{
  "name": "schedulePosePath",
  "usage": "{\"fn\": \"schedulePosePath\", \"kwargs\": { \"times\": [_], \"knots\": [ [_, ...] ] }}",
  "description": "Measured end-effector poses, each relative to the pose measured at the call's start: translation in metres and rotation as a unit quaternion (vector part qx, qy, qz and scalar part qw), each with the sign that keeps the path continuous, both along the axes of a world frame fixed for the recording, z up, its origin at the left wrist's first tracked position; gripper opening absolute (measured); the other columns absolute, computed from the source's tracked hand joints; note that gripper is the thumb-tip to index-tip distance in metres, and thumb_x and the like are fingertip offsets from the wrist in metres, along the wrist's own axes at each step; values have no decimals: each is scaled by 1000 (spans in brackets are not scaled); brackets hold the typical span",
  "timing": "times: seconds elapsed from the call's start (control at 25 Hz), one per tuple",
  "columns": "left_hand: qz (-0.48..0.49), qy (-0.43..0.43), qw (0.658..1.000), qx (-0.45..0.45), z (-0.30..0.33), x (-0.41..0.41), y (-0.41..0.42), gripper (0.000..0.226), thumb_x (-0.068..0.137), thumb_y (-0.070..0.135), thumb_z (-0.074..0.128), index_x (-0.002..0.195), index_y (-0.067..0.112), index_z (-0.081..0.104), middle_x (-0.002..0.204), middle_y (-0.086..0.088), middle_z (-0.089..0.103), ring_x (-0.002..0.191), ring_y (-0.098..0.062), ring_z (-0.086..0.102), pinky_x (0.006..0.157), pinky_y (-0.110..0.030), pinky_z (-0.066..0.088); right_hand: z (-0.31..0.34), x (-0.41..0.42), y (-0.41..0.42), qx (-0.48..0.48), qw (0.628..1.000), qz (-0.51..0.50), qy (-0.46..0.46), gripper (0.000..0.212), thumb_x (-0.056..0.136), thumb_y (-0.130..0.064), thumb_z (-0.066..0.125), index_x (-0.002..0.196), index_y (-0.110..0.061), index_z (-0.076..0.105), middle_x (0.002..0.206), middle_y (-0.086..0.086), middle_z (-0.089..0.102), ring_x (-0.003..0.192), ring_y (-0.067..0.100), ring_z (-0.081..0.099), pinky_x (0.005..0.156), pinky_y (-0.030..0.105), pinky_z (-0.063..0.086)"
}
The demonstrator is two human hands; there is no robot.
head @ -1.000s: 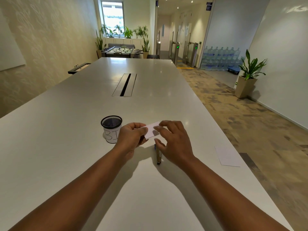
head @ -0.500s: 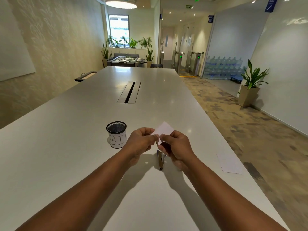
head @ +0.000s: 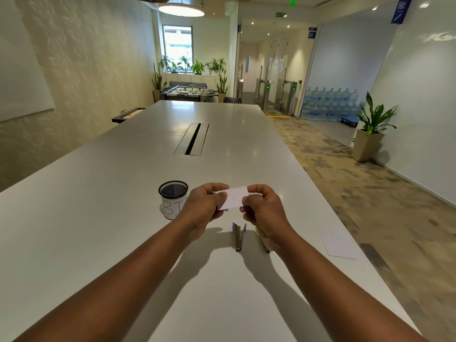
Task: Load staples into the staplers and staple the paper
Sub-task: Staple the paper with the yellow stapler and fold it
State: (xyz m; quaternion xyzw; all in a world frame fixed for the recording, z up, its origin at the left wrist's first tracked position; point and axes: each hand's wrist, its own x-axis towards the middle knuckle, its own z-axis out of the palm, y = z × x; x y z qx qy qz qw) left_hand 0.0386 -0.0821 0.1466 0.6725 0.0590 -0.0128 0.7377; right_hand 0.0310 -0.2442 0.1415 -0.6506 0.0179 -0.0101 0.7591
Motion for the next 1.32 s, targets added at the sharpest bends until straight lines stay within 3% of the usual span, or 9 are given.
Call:
{"fn": "schedulePosePath", "kwargs": {
  "times": [0.12, 0.28, 0.44, 0.64, 0.92, 1.04, 1.32],
  "knots": [
    [19, 24, 998, -51, 5, -1, 2, 17, 97, 3, 59, 101, 11, 74, 98, -17, 72, 64, -18, 66, 50, -22, 52, 3, -1, 0, 12, 1000, 5, 3, 24, 85, -1, 55, 102, -17, 61, 73, 9, 69, 58, 18, 61, 53, 29, 49],
    [26, 57, 992, -110, 15, -3, 8, 19, 96, -3, 59, 93, 5, 75, 80, -19, 70, 49, -15, 61, 45, -20, 54, 9, -2, 0, 39, 999, 15, -4, 15, 92, -1, 56, 92, -7, 70, 72, 11, 70, 56, 16, 62, 52, 26, 50],
    [40, 68, 988, -129, 22, -6, 12, 15, 95, -4, 60, 97, -1, 74, 69, -16, 73, 49, -13, 64, 46, -20, 55, 15, -5, 1, 50, 999, 8, -15, 12, 94, -5, 59, 95, -2, 71, 69, 12, 73, 55, 16, 65, 52, 24, 54],
    [35, 66, 983, -165, 28, -10, 13, 7, 90, 1, 70, 95, -4, 73, 73, -18, 75, 53, -15, 68, 47, -20, 55, 21, -7, 3, 41, 999, -9, -34, 15, 97, -8, 58, 97, -4, 73, 73, 14, 76, 59, 17, 68, 55, 24, 57],
    [-28, 51, 979, -196, 33, -16, 14, 16, 90, 11, 71, 94, -4, 74, 82, -22, 76, 60, -21, 73, 52, -23, 60, 23, -8, 1, 79, 996, -16, -31, 18, 99, -7, 56, 96, -5, 74, 78, 18, 77, 63, 19, 71, 56, 23, 58],
    [-26, 38, 978, -206, 36, -19, 13, 14, 88, 4, 72, 98, -6, 73, 86, -23, 77, 68, -25, 76, 54, -24, 60, 25, -10, 0, 96, 995, -14, -32, 17, 99, -9, 58, 96, -5, 74, 78, 19, 77, 63, 18, 71, 57, 23, 58],
    [-19, 47, 971, -232, 43, -23, 11, 16, 88, -4, 69, 102, -11, 71, 82, -22, 76, 63, -20, 75, 51, -19, 58, 30, -13, 1, 154, 988, 5, -18, 13, 95, -11, 67, 99, -1, 75, 84, 21, 77, 64, 17, 72, 57, 23, 59]
  ]
}}
